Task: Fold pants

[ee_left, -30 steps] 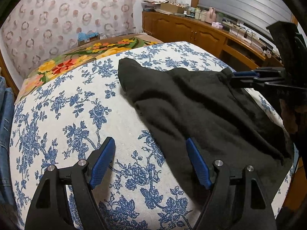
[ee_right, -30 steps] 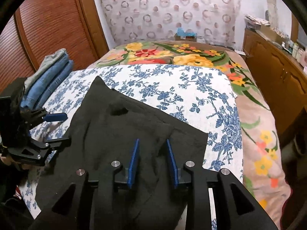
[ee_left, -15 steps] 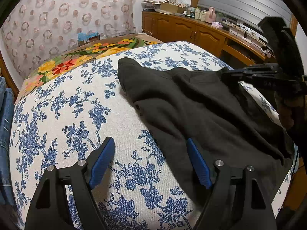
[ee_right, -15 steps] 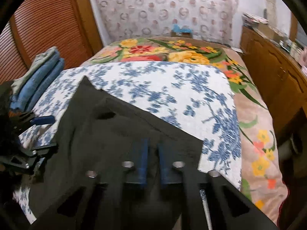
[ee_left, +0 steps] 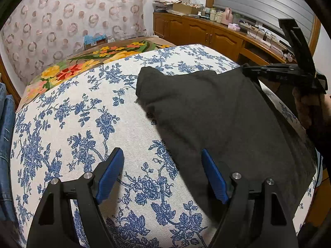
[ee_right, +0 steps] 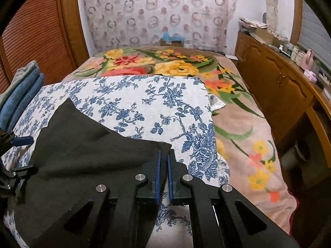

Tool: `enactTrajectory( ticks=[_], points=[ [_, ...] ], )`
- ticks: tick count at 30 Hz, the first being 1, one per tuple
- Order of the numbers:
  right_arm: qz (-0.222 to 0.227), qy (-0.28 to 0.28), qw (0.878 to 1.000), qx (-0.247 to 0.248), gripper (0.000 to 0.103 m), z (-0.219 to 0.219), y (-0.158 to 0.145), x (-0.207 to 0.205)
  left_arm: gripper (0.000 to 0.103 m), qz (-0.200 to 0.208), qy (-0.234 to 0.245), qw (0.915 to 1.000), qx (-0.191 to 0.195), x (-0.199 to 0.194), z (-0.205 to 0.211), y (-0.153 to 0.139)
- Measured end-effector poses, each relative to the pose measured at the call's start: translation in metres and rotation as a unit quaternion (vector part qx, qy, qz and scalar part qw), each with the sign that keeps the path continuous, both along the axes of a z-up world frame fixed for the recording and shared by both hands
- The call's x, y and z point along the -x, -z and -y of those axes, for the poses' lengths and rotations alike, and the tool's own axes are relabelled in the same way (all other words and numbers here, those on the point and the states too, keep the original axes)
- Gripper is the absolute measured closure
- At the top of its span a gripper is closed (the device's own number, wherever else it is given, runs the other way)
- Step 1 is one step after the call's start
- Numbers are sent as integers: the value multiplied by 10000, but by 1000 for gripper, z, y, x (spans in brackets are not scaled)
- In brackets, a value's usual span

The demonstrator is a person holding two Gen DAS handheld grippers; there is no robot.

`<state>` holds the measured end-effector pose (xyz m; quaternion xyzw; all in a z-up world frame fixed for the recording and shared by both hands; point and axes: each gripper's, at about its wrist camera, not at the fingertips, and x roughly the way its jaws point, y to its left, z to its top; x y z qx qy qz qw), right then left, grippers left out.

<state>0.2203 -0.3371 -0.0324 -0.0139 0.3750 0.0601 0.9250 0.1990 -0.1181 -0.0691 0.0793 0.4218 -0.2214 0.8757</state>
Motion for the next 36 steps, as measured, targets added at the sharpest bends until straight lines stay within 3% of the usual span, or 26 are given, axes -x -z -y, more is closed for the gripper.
enactTrajectory(
  ticks=[2,9,18,19,21,23,27,36],
  points=[
    [-6,68,10000,37,82,-3,-1,-1,24,1,0,10000,-1,0,0,0],
    [14,42,10000,-61,82,-5,-7,11,24,2,0,10000,-3,0,0,0],
    [-249,-202,9995,22,82,-14,12,13,24,2,-1,10000,-3,0,0,0],
    [-242,-221,9995,27,84,-14,12,14,24,2,-1,10000,-4,0,0,0],
    [-190,-258,9995,75,99,-12,11,15,24,3,-1,10000,-5,1,1,0],
    [-96,-43,9996,255,100,-7,8,18,24,4,-2,10000,-3,0,1,0],
    [-85,143,9999,32,100,8,8,21,24,6,-3,10000,-13,1,2,0],
    [102,14,9999,-114,100,0,-2,54,24,2,-2,10000,-7,0,1,0]
  ],
)
